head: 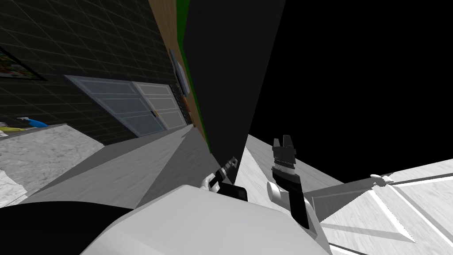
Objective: Push the door open
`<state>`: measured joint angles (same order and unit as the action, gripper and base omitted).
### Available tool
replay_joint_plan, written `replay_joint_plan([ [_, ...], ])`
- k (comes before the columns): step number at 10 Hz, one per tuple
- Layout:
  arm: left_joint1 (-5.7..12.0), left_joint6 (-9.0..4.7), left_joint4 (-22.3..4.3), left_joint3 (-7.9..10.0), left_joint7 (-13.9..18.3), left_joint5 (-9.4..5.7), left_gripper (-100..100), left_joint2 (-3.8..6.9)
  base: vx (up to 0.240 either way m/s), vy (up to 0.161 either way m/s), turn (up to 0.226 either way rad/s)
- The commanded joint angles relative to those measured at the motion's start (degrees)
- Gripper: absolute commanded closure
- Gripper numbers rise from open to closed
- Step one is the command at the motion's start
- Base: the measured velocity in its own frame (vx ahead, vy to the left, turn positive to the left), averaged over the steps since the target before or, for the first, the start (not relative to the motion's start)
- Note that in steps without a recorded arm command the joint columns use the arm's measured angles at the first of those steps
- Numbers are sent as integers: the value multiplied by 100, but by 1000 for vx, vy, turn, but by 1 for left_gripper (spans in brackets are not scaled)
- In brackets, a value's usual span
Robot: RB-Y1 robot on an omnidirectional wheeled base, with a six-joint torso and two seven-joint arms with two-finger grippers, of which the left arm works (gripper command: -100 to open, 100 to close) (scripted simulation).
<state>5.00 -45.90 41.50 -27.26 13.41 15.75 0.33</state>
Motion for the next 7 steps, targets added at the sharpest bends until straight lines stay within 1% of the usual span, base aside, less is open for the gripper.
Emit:
replay_joint_plan([
  [1, 0, 0, 0, 0, 0, 0, -100, 0, 69, -43, 14],
  [2, 0, 0, 0, 0, 0, 0, 100, 0, -16, 5, -8],
  [7, 0, 0, 0, 0, 0, 0, 100, 0, -10, 8, -2],
])
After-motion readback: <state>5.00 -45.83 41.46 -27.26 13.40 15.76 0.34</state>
